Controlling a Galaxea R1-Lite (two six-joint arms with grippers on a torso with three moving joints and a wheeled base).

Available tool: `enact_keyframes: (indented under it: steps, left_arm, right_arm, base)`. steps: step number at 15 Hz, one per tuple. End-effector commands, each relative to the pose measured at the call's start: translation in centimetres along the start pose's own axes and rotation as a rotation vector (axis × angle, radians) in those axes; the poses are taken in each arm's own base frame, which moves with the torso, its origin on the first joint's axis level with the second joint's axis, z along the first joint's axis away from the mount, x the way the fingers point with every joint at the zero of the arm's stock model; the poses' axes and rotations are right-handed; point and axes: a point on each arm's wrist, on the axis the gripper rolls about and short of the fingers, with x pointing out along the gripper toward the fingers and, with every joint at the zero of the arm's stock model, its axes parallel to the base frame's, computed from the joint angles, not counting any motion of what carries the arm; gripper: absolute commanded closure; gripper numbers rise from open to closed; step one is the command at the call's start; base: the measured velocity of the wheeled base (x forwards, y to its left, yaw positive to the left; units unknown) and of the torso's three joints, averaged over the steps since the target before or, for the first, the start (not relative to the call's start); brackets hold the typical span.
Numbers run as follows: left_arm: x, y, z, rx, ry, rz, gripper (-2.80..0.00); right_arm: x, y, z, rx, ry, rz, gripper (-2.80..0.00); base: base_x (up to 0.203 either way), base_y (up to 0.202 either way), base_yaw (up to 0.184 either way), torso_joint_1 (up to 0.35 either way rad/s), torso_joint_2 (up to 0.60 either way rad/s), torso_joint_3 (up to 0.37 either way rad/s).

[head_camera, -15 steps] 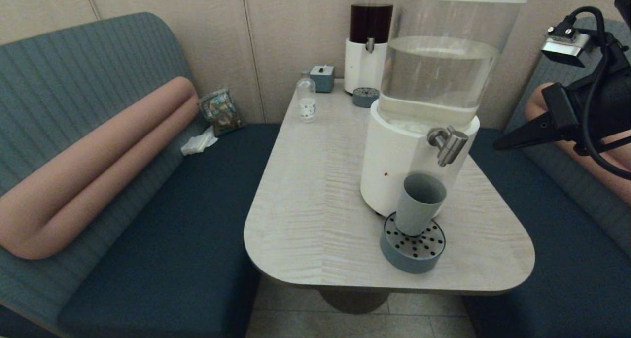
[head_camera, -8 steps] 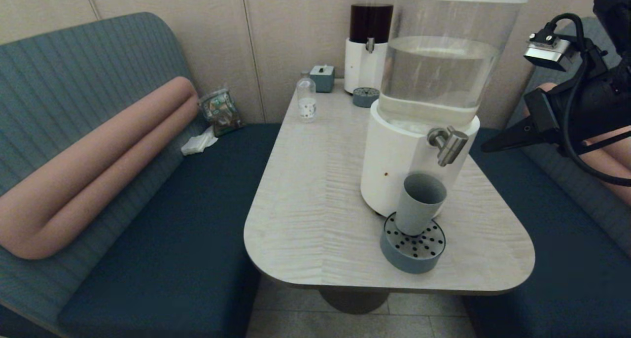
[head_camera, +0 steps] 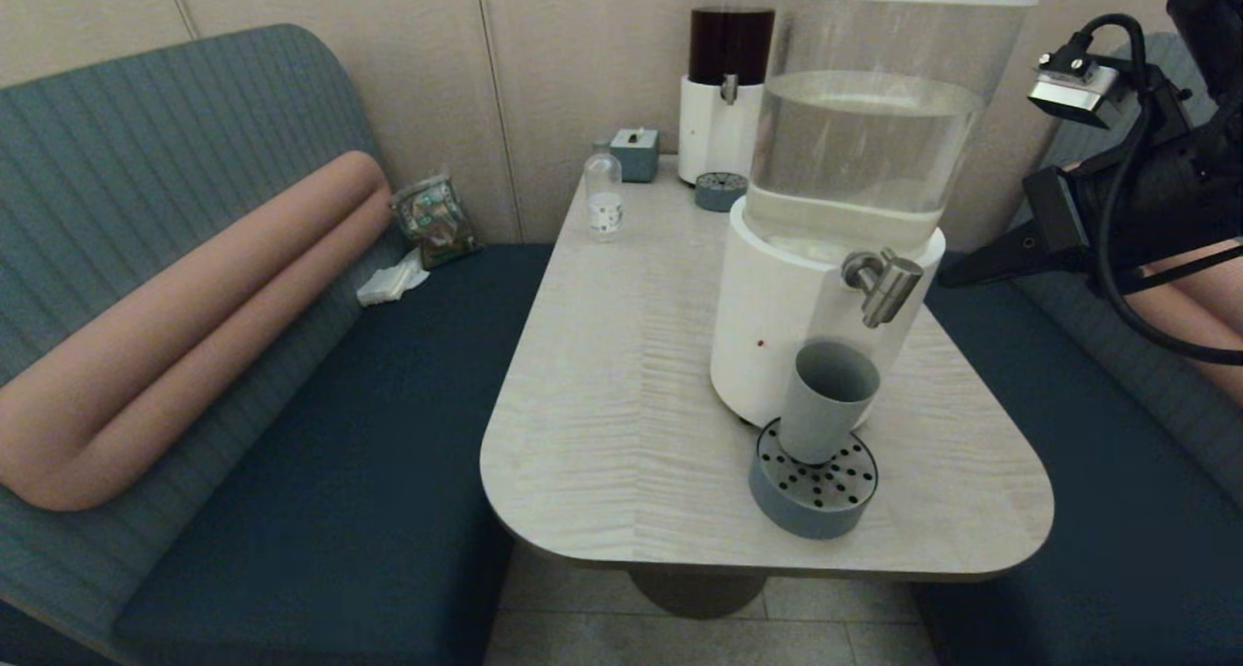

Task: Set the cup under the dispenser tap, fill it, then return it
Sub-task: Turn on the faucet

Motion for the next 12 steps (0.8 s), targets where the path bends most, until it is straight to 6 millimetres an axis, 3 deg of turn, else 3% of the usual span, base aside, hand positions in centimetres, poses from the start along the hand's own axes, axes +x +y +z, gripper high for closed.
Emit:
enact_keyframes:
  steps: [1,12]
  left_arm:
    - [0.0,0.0,0.0,0.001,-0.001,0.001,0.0]
    - [0.0,0.0,0.0,0.001,-0.001,0.001,0.0]
  right_arm:
    - [-0.4,0.2,-0.1,-0.006,-0.007,0.005,0.0]
    - [1.4,0.3,-0.2,-0.034,-0.008,0.026,0.0]
  base:
    - [0.0,0.0,0.0,0.0,0.0,0.0]
    - [0.0,0.0,0.0,0.0,0.0,0.0]
